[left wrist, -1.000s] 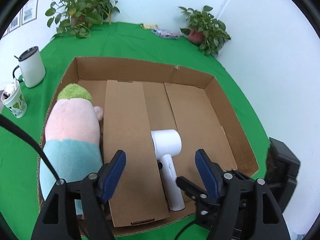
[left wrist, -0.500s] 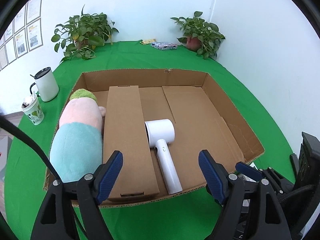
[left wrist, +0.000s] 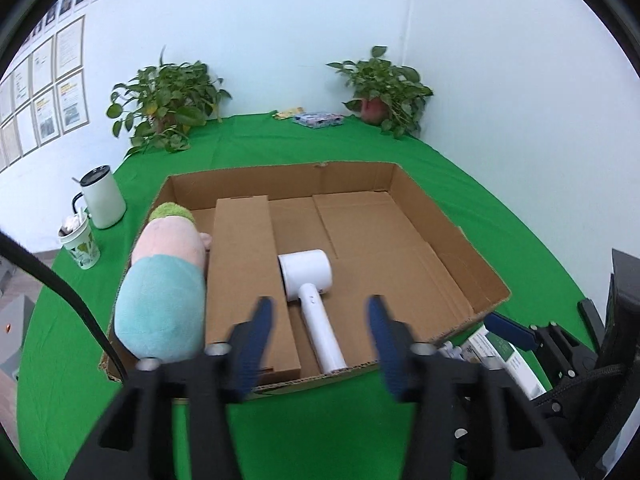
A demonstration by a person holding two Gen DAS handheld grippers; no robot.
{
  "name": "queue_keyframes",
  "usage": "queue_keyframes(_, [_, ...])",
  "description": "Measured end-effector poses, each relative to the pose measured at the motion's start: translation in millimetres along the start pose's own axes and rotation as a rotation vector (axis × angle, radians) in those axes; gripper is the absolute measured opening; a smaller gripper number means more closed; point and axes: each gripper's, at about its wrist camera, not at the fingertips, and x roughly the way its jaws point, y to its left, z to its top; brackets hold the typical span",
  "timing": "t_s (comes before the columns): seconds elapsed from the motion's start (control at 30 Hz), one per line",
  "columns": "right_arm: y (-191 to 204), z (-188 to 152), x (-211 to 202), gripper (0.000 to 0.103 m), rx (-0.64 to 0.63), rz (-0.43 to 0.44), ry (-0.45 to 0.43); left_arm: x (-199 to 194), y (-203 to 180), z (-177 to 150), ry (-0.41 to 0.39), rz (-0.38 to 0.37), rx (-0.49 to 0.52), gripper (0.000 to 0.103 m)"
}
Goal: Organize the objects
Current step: 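Withdraw both tools from the tray toward the white phone stand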
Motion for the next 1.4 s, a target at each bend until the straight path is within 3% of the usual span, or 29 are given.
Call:
queue_keyframes(0.03, [-0.7,-0.6,-1.3,0.079,-0.003,0.0,-0.01,-1.0,-3.1,-1.1,-0.001,0.003,0.015,0.016])
queue_keyframes(0.07, [0.0,-1.3,-3.3,0.071,-0.009,-0.001,-0.023,-2.4,-6.3,-2.5,-0.008,0.016,0.03,0.012])
queue_keyframes(0.1, [0.9,-2.0,-5.3,0.061,-0.015,-0.002,-0.037,-4.4,-8.4,-3.5,-0.023,0.02,0.036,0.012])
queue_keyframes(0.13, [2.2,-2.6,-7.3,0.039,-0.024,-0.011,-0.047,-7.0,-8.9,-4.6,-0.039,0.015,0.031,0.012])
queue_keyframes(0.17, [4.1,-3.0,-8.1,0.019,-0.037,-0.033,-0.051,-9.7,-8.1,-5.6,-0.056,0.012,0.015,0.018])
queue_keyframes(0.2, [5.8,-3.2,-8.7,0.012,-0.047,-0.05,-0.053,-10.8,-7.2,-6.0,-0.065,0.017,0.0,0.026])
queue_keyframes(0.23, [6.5,-3.4,-9.6,0.011,-0.053,-0.055,-0.057,-11.7,-6.2,-6.4,-0.071,0.021,-0.013,0.053])
queue_keyframes(0.27, [7.0,-3.7,-10.3,0.011,-0.057,-0.051,-0.056,-13.6,-4.7,-7.5,-0.086,0.03,-0.031,0.074])
queue_keyframes(0.3, [6.7,-3.9,-10.9,0.013,-0.057,-0.044,-0.053,-15.2,-2.0,-7.3,-0.098,0.04,-0.044,0.079])
queue_keyframes(0.33, [6.0,-3.7,-10.9,0.03,-0.056,-0.035,-0.045,-16.6,0.0,-7.4,-0.107,0.046,-0.055,0.081])
queue_keyframes(0.37, [5.5,-3.4,-9.8,0.066,-0.056,-0.033,-0.032,-16.9,1.9,-7.3,-0.106,0.044,-0.062,0.085])
queue_keyframes(0.4, [4.4,-3.5,-9.3,0.082,-0.051,-0.031,-0.029,-16.9,3.9,-7.1,-0.099,0.042,-0.068,0.087])
queue_keyframes(0.43, [2.5,-4.4,-10.3,0.089,-0.039,-0.021,-0.042,-17.5,5.1,-7.8,-0.096,0.04,-0.075,0.087])
queue_keyframes(0.67, [-3.9,-19.0,-3.1,0.089,-0.036,0.05,0.0,-21.2,0.0,-23.3,-0.096,0.037,-0.042,0.087])
queue_keyframes(0.9, [-7.3,-54.0,-13.5,0.089,-0.095,0.141,0.039,-15.3,-0.3,-51.4,-0.056,0.019,-0.047,0.087])
queue_keyframes(1.17, [-32.9,-78.5,-6.2,0.089,-0.031,0.144,0.12,12.7,-0.3,-93.4,0.055,-0.042,-0.066,0.087])
queue_keyframes(1.4, [-50.0,-76.2,1.8,0.089,-0.031,0.13,0.123,30.7,-1.0,-108.5,0.099,-0.095,-0.081,0.087])
